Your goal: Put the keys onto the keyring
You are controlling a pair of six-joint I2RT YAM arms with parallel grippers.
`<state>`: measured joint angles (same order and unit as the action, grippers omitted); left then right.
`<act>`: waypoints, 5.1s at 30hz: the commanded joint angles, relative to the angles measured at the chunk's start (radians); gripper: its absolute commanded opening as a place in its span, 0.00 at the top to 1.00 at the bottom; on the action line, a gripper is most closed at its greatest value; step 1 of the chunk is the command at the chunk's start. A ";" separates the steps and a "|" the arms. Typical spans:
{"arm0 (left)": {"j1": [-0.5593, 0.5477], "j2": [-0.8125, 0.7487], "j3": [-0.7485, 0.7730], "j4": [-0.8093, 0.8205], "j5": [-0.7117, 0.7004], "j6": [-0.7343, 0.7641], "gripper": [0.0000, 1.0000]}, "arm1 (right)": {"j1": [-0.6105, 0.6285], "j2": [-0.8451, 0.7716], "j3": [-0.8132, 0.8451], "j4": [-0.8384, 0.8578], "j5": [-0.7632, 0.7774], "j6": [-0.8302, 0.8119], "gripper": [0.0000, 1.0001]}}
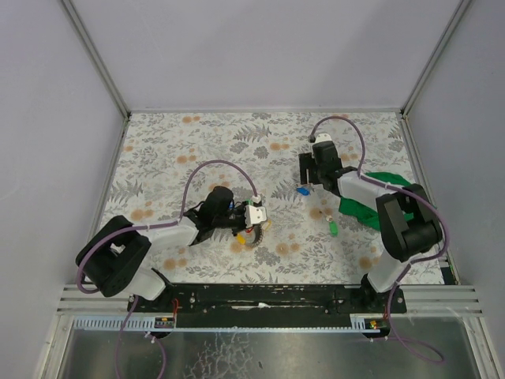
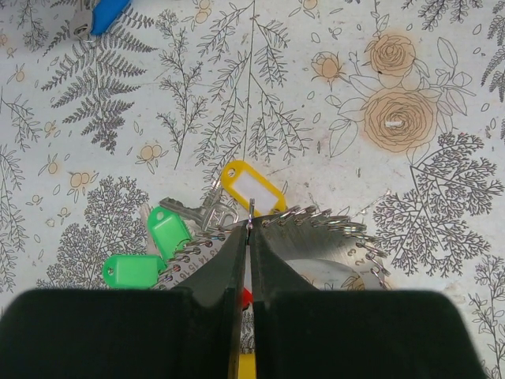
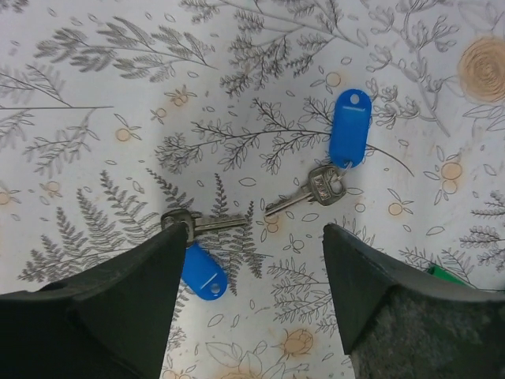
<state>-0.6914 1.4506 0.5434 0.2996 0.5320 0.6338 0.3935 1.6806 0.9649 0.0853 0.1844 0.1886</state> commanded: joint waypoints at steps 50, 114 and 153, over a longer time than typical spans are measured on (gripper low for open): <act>-0.005 0.014 0.049 0.003 -0.011 -0.010 1.00 | -0.006 -0.293 -0.231 -0.486 -0.014 0.274 0.50; -0.005 -0.044 0.023 0.030 -0.015 -0.046 1.00 | 0.251 -0.238 -0.504 0.383 -0.156 0.054 0.83; -0.005 -0.063 0.022 0.023 -0.019 -0.049 1.00 | 0.265 -0.117 -0.035 -0.424 -0.439 0.113 0.47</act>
<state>-0.6933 1.4158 0.5613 0.2916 0.5148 0.5903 0.6445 1.5963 0.8562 -0.3035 -0.1532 0.2863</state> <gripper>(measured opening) 0.009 0.541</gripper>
